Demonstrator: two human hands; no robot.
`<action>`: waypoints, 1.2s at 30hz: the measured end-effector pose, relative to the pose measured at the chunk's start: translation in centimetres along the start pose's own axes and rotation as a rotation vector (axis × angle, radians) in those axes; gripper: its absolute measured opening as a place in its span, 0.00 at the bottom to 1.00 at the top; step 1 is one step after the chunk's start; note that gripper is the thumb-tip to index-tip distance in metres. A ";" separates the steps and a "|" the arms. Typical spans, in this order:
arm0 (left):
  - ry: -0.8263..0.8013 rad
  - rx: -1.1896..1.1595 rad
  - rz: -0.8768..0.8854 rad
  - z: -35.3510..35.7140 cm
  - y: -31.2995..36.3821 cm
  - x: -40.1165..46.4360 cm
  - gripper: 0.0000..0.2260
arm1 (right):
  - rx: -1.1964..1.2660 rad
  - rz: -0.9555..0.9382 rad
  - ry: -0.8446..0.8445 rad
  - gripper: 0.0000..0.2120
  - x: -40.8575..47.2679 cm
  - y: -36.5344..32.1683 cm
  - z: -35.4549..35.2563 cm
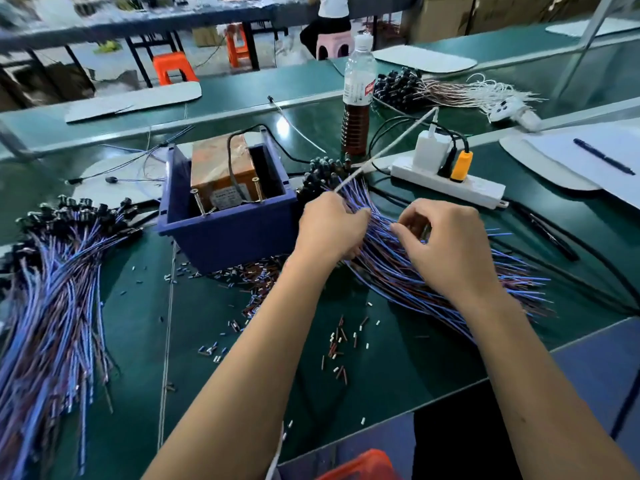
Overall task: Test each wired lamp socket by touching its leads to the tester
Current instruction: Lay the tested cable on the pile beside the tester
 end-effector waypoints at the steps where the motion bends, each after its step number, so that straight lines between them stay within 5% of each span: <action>1: -0.091 -0.045 -0.008 -0.3 -0.5 -0.7 0.18 | 0.036 -0.043 0.028 0.07 -0.1 -1.1 0.4; 4: -0.232 -0.175 -0.024 -2.5 -2.8 -2.9 0.12 | 0.125 -0.179 0.038 0.06 -0.5 -4.9 2.0; 8: -0.153 -0.302 -0.122 -6.7 -7.8 -6.3 0.13 | 0.201 -0.344 -0.114 0.05 -1.2 -10.6 5.5; 11: -0.031 -0.180 -0.198 -10.0 -11.3 -8.5 0.12 | 0.193 -0.422 -0.338 0.04 -1.6 -14.8 9.0; 17: 0.783 0.295 -0.356 -16.9 -16.8 -11.3 0.06 | 0.126 -0.477 -0.704 0.04 -1.3 -23.2 15.4; 19: 0.911 0.408 -0.422 -18.6 -18.3 -12.0 0.08 | 0.068 -0.452 -0.798 0.04 -1.3 -25.6 17.9; 23: 0.866 0.508 -0.628 -20.5 -21.5 -12.2 0.16 | 0.081 -0.314 -0.866 0.08 -0.3 -27.6 21.6; 30: 0.913 0.486 -0.586 -20.8 -22.4 -11.8 0.18 | 0.143 -0.184 -0.931 0.08 1.0 -27.4 23.2; 36: 0.913 0.451 -0.585 -20.7 -22.3 -11.9 0.07 | 0.218 -0.121 -0.926 0.08 1.1 -27.2 23.4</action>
Point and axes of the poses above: each hand's wrist, its own x-axis towards the middle knuckle, its own z-axis out of the palm, y = z × x, the point moved 3 cm from there along x, towards the middle knuckle, and after that the axes turned 9 degrees about -y, right-handed, at the moved point
